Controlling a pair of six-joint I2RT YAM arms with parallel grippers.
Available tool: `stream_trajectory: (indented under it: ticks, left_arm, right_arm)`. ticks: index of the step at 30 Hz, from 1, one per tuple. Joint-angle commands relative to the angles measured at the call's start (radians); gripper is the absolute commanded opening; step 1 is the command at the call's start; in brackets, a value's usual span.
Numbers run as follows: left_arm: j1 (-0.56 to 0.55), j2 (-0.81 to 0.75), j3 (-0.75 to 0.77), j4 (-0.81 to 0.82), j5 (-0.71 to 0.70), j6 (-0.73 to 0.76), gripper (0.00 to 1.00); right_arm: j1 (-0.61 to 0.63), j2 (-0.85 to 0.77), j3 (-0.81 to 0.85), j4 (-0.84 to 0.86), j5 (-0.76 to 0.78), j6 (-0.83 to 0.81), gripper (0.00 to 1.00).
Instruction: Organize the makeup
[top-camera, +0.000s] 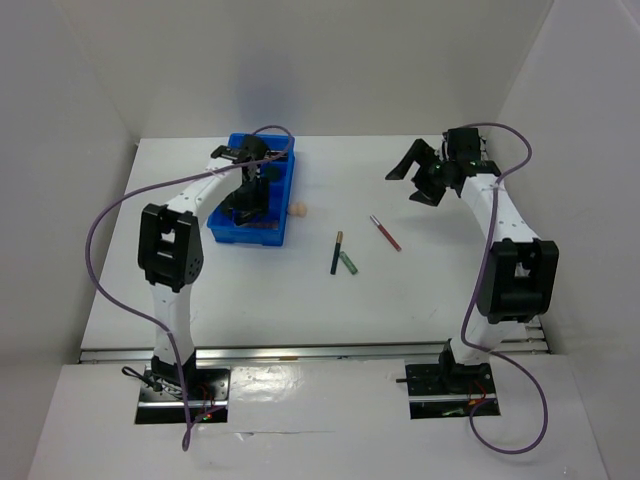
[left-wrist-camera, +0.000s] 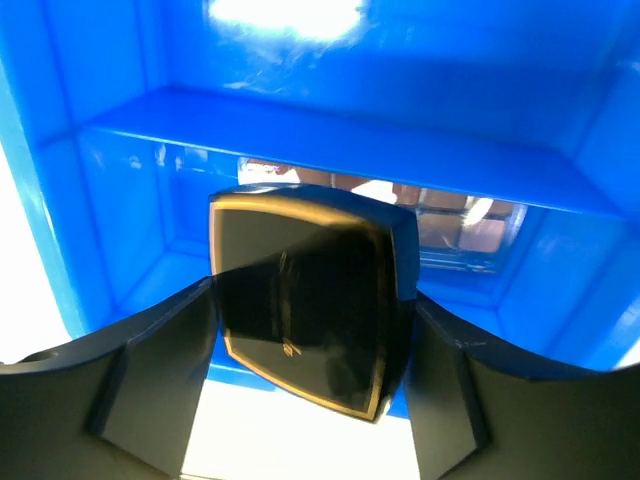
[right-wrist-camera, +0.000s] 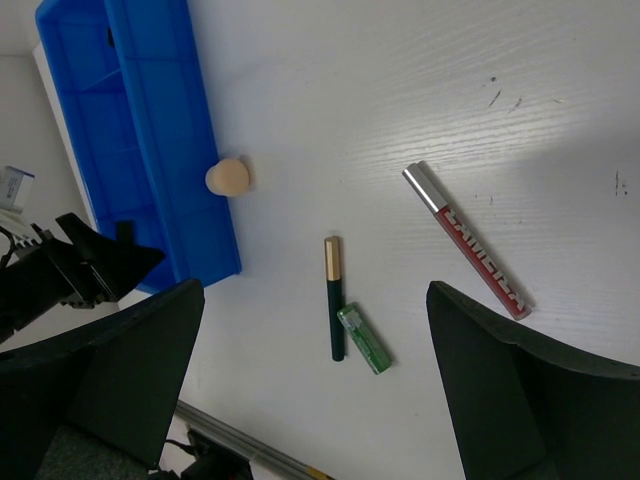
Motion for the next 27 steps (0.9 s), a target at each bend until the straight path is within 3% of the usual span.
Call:
stream_trajectory:
  ticks: [1, 5, 11, 13, 16, 20, 27]
  left_arm:
    - [-0.015, -0.072, 0.076, -0.009, -0.041, -0.014, 0.85]
    - [-0.033, -0.082, 0.161, -0.029, -0.032, 0.005, 1.00]
    - [-0.069, -0.061, 0.250, -0.052, -0.008, 0.014, 1.00]
    - [-0.082, -0.050, 0.274, -0.018, 0.061, 0.014, 0.90]
    - [-0.115, -0.001, 0.306, 0.031, 0.129, -0.007, 0.88]
    - [-0.141, 0.074, 0.368, 0.071, 0.129, -0.080, 0.94]
    - [-0.150, 0.184, 0.426, 0.094, 0.048, -0.124, 0.91]
  right_arm:
    - [-0.007, -0.066, -0.013, 0.031, -0.013, -0.014, 1.00]
    - [-0.007, -0.090, -0.025, 0.031, -0.013, -0.014, 1.00]
    - [-0.007, -0.121, -0.034, 0.031, 0.005, -0.023, 1.00]
    - [-0.007, -0.121, -0.043, 0.031, 0.014, -0.023, 1.00]
    - [-0.007, -0.144, -0.063, 0.031, 0.014, -0.023, 1.00]
    - [-0.007, -0.164, -0.072, 0.031, 0.014, -0.023, 1.00]
    - [-0.007, -0.218, -0.103, 0.004, 0.034, -0.041, 1.00]
